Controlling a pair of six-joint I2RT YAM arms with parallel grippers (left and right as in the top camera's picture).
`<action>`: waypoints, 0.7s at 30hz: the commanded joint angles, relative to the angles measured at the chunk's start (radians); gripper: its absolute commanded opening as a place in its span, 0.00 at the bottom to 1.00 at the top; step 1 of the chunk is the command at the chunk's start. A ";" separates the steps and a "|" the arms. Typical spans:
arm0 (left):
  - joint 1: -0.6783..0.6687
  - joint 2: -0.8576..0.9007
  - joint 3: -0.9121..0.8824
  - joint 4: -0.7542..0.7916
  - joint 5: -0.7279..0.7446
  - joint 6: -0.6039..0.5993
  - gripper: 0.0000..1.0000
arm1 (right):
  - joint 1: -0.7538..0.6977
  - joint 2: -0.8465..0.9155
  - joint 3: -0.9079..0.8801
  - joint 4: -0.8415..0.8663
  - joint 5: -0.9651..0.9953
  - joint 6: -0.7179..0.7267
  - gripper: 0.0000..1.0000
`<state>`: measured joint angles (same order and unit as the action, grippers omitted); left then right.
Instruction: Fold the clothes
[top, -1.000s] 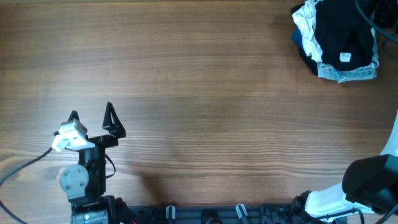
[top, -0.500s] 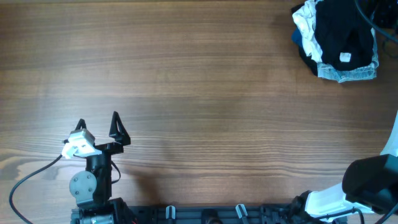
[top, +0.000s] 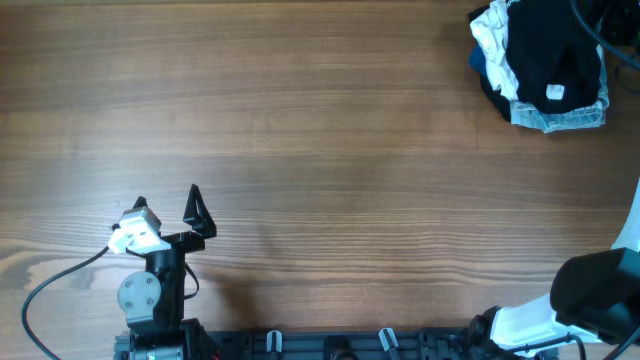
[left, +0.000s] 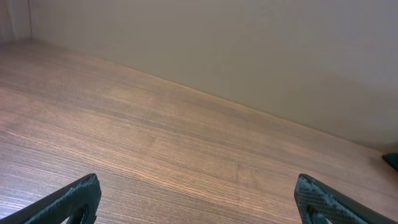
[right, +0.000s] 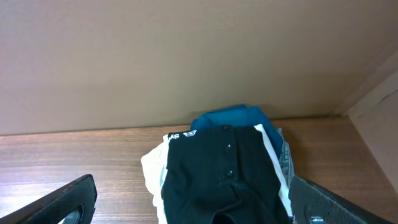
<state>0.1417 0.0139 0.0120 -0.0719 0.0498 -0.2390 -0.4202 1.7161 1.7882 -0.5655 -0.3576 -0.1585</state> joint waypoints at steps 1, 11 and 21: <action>-0.006 -0.007 -0.006 -0.004 -0.014 -0.001 1.00 | 0.006 0.006 -0.001 0.002 0.002 0.002 1.00; -0.006 -0.007 -0.006 -0.004 -0.014 -0.002 1.00 | 0.006 0.006 -0.001 0.002 0.003 0.003 1.00; -0.006 -0.007 -0.006 -0.004 -0.014 -0.002 1.00 | 0.014 0.021 -0.005 0.000 0.002 0.002 1.00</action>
<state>0.1417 0.0139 0.0120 -0.0719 0.0498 -0.2390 -0.4194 1.7164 1.7882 -0.5655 -0.3576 -0.1585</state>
